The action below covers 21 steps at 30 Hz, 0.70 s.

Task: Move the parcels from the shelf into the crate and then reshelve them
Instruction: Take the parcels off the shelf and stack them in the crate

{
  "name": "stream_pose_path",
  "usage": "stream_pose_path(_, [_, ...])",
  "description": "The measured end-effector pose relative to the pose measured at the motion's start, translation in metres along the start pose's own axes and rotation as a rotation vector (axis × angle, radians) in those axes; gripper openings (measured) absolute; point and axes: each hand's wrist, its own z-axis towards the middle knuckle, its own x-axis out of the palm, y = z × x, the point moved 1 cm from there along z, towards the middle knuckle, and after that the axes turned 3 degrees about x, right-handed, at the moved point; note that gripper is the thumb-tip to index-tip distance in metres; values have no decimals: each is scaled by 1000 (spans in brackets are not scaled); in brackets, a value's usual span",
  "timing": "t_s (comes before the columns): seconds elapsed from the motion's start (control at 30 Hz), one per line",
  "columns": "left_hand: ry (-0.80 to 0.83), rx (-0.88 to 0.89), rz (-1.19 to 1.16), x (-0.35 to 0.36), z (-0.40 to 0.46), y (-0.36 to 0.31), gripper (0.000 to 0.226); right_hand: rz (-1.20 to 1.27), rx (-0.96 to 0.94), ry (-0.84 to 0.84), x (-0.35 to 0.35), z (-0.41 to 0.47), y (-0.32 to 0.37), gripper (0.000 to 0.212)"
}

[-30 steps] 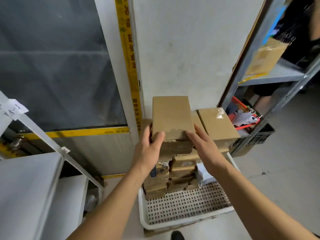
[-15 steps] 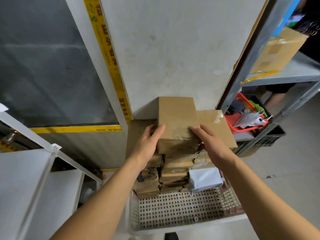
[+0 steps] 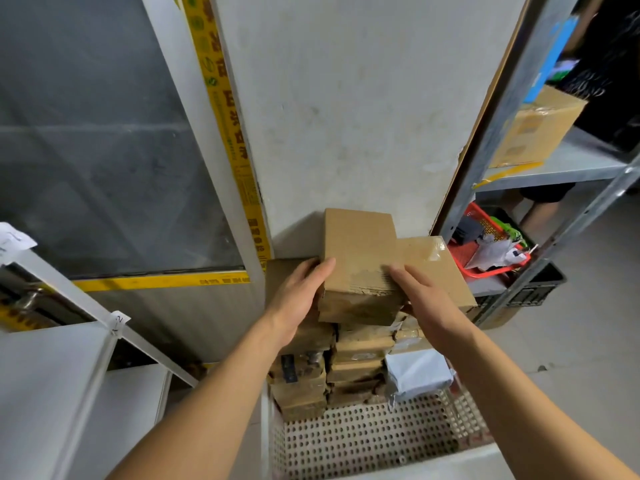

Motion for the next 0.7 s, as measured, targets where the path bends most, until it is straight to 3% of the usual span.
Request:
stream_pose_path(0.13, [50, -69, -302, -11, -8, -9, 61, 149, -28, 74, 5, -9, 3, 26])
stream_pose_path(0.23, [118, -75, -422, -19, -13, -12, 54, 263, 23, 148, 6, -10, 0, 32])
stream_pose_path(0.3, [141, -53, -434, -21, -18, -13, 54, 189, 2, 143, 11, -13, -1, 39])
stream_pose_path(0.43, [7, 125, -143, -18, -23, -13, 123, -145, -168, 10, 23, -21, 8, 49])
stream_pose_path(0.5, [46, 205, 44, -14, -25, -13, 108, -80, -135, 57, 27, -28, 17, 67])
stream_pose_path(0.57, [46, 281, 150, -10, -31, -17, 64, -4, -97, 144, 29, -32, 24, 70])
stream_pose_path(0.63, [37, 326, 176, -6, -40, -24, 30, 19, -127, 198, 30, -33, 26, 51])
stream_pose_path(0.7, [41, 344, 159, -6, -46, -29, 30, 94, -157, 204, 28, -32, 28, 29])
